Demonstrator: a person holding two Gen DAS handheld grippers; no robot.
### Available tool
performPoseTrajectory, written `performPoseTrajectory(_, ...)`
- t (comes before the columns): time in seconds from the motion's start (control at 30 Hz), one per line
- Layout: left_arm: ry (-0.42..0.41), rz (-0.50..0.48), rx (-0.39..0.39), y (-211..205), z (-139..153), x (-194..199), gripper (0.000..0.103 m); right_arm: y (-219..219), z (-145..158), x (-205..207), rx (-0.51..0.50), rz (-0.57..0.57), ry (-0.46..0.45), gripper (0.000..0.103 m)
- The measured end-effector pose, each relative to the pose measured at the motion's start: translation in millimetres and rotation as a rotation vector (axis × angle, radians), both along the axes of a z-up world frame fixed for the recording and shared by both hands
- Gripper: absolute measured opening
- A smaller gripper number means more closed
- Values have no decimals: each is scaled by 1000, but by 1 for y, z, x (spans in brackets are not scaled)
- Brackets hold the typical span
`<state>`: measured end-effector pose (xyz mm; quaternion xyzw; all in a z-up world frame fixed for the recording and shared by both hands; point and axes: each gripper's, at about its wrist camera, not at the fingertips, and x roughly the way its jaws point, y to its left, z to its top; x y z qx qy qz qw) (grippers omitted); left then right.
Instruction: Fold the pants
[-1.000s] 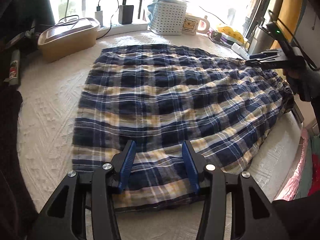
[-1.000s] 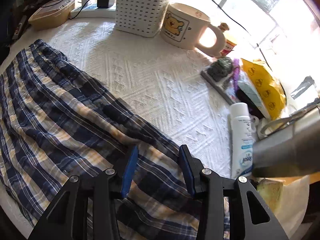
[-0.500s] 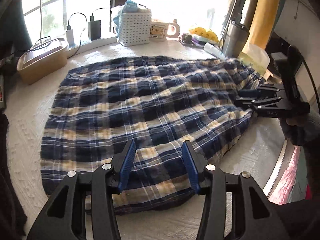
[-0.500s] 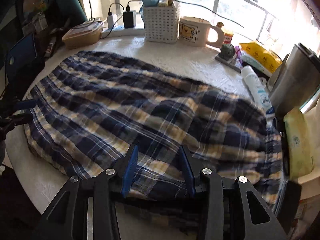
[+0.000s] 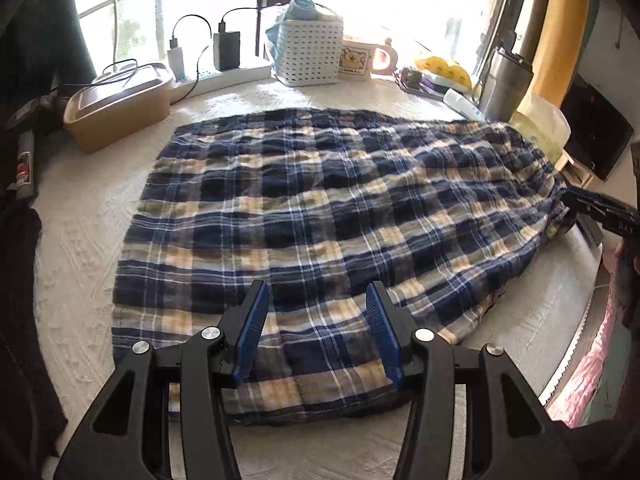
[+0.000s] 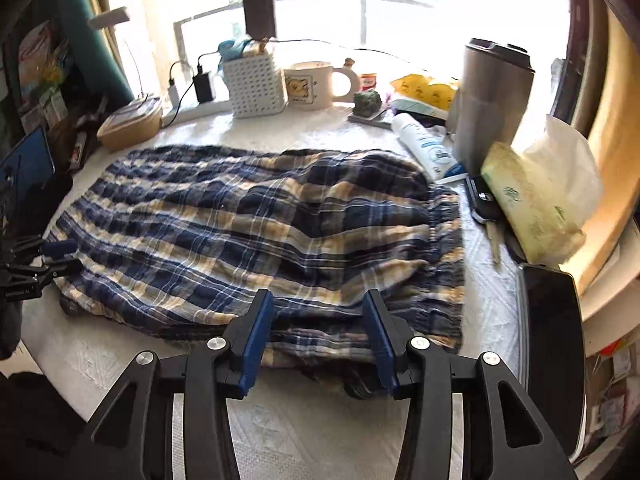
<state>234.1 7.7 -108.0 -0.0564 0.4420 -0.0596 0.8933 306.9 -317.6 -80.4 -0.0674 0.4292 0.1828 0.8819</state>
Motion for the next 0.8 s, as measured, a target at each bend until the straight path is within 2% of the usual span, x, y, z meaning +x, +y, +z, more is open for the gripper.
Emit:
performPoseTrajectory(0.07, -23, 30, -6, 5, 6, 2, 54, -14, 3, -5, 23, -68, -15, 70)
performPoseTrajectory(0.23, -47, 48, -17, 12, 15, 7, 57, -52, 0, -13, 127, -225, 12, 80)
performPoseTrajectory(0.43, -30, 59, -37, 18, 10, 5, 58, -69, -12, -19, 259, -311, 89, 81)
performPoseTrajectory(0.8, -72, 166, -52, 60, 18, -10, 58, -28, -30, -9, 324, -252, 169, 81)
